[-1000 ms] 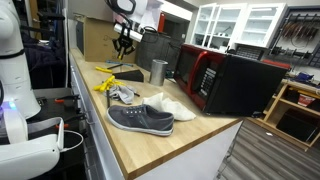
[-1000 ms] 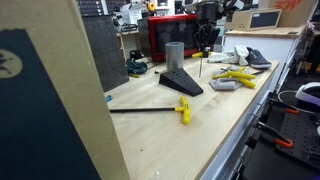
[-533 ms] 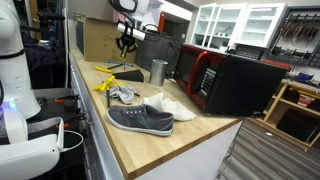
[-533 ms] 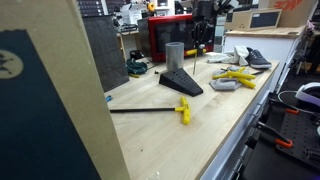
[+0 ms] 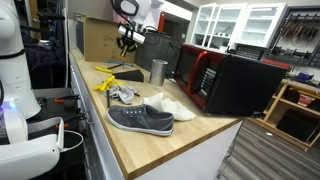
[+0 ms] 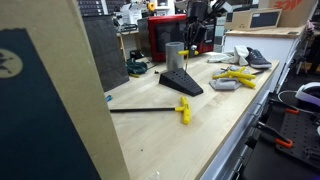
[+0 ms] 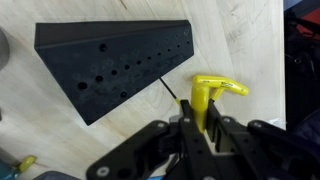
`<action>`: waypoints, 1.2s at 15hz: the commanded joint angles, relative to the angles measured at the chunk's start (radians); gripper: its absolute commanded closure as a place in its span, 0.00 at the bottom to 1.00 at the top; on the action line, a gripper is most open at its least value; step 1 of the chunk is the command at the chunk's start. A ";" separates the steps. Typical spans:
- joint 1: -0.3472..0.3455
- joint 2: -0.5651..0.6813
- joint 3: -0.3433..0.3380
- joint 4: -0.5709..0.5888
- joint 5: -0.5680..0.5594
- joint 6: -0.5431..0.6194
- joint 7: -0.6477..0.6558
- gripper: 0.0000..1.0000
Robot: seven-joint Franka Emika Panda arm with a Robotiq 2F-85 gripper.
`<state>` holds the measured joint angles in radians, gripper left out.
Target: Pick up one wrench from the right side of the counter and put it in the silver holder then put it on the black stand.
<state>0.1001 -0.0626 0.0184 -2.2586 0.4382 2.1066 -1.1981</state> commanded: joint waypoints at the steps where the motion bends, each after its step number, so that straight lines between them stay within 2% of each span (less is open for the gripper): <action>1: -0.006 0.017 0.007 0.023 0.030 -0.026 -0.053 0.96; 5: -0.009 0.031 0.010 0.026 0.007 -0.043 -0.044 0.96; 12: -0.009 0.097 0.032 0.077 -0.097 -0.050 -0.018 0.96; 18: -0.010 0.139 0.053 0.104 -0.099 -0.040 -0.026 0.96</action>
<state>0.1000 0.0430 0.0537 -2.1872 0.3396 2.0782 -1.1989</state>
